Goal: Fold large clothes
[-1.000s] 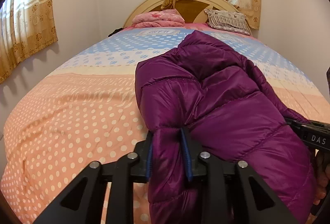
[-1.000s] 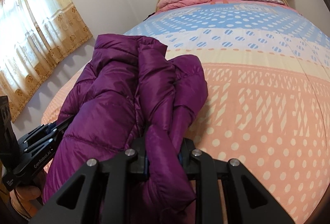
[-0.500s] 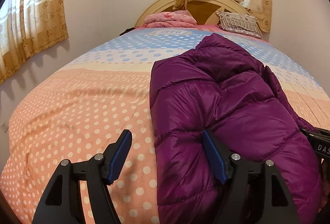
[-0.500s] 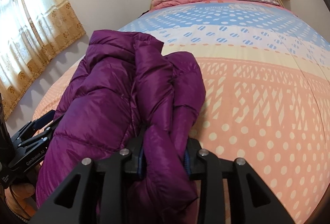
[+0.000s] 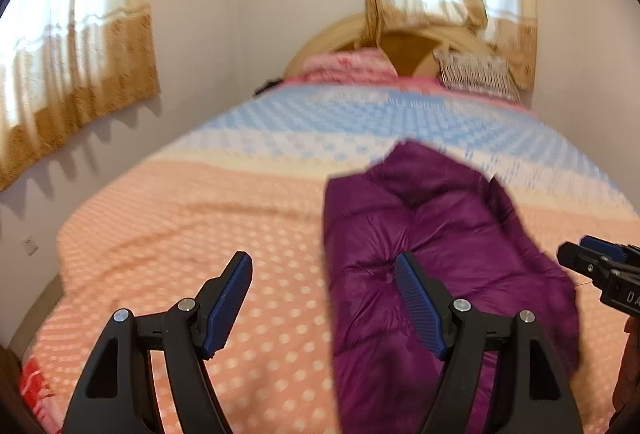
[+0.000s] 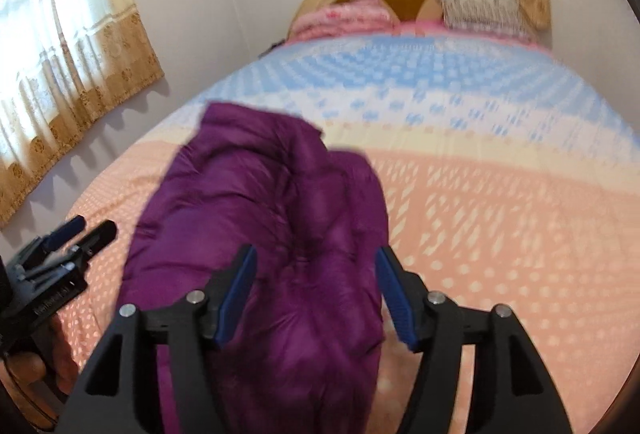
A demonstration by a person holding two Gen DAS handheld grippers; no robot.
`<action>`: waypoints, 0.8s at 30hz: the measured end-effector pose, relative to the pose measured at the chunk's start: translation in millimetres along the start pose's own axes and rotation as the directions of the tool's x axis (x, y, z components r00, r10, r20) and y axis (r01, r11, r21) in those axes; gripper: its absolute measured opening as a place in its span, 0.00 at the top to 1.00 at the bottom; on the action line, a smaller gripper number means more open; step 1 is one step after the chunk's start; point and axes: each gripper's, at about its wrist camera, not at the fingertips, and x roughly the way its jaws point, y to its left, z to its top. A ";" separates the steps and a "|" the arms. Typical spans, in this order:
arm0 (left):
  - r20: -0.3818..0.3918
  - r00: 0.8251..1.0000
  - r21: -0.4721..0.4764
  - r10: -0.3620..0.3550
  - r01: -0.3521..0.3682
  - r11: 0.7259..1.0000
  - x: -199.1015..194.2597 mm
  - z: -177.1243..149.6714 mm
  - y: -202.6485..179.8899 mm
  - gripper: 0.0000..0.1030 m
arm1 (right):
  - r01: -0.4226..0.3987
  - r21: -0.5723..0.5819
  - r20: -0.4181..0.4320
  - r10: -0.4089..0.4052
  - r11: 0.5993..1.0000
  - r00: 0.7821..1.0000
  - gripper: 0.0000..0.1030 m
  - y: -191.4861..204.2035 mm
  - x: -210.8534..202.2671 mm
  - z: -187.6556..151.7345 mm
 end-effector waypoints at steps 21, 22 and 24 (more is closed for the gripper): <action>0.191 0.981 -0.088 0.021 -0.004 0.996 -143.2 7.0 38.0 0.20 | 0.085 -0.083 0.235 -0.063 0.993 0.970 0.17 52.6 -150.3 -18.7; 0.190 0.982 -0.088 0.022 -0.005 0.996 -142.1 6.1 37.5 0.20 | 0.081 -0.080 0.234 -0.060 0.994 0.970 0.17 51.4 -151.5 -20.7; 0.188 0.982 -0.090 0.021 -0.004 0.996 -141.0 4.9 37.9 0.20 | 0.082 -0.079 0.230 -0.062 0.994 0.971 0.17 51.0 -149.4 -21.6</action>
